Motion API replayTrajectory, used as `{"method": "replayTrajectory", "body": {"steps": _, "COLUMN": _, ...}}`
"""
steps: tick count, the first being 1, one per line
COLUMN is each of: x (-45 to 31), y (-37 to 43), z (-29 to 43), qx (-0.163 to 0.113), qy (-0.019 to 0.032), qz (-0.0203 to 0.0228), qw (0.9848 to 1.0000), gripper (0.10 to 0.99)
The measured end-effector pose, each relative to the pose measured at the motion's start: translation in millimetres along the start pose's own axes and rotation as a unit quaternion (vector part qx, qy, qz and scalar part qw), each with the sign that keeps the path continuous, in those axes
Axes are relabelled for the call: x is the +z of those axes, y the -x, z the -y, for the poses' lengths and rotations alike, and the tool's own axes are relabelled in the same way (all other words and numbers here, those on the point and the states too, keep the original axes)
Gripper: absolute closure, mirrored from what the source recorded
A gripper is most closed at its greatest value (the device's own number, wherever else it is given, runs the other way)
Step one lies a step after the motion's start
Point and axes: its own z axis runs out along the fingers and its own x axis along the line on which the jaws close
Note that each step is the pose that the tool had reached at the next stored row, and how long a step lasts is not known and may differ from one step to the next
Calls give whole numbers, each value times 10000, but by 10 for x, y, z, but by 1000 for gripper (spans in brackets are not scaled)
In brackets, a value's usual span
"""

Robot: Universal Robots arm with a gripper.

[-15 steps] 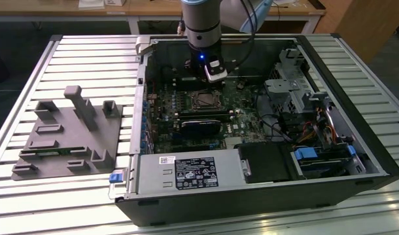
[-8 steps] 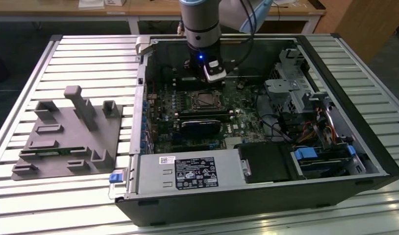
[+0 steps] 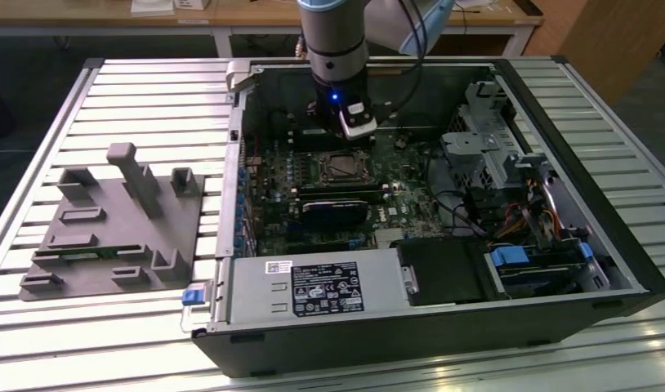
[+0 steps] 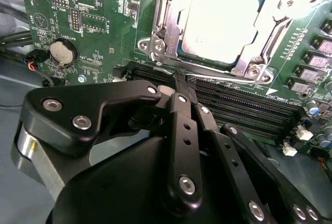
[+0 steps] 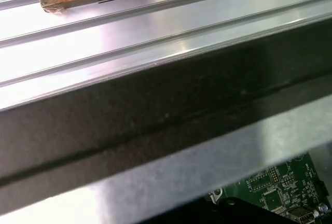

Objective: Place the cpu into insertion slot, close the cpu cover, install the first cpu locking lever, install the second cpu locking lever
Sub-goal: 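Install the first cpu locking lever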

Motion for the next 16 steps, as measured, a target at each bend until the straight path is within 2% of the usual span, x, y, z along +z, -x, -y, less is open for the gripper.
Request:
{"method": "replayTrajectory", "body": {"steps": 14, "x": 56, "y": 1, "z": 37, "qx": 16, "qy": -12, "qz": 16, "qw": 10000, "gripper": 980}}
{"method": "replayTrajectory", "body": {"steps": 16, "x": 57, "y": 2, "z": 38, "qx": 18, "qy": 1, "qz": 10, "qw": 10000, "gripper": 980}}
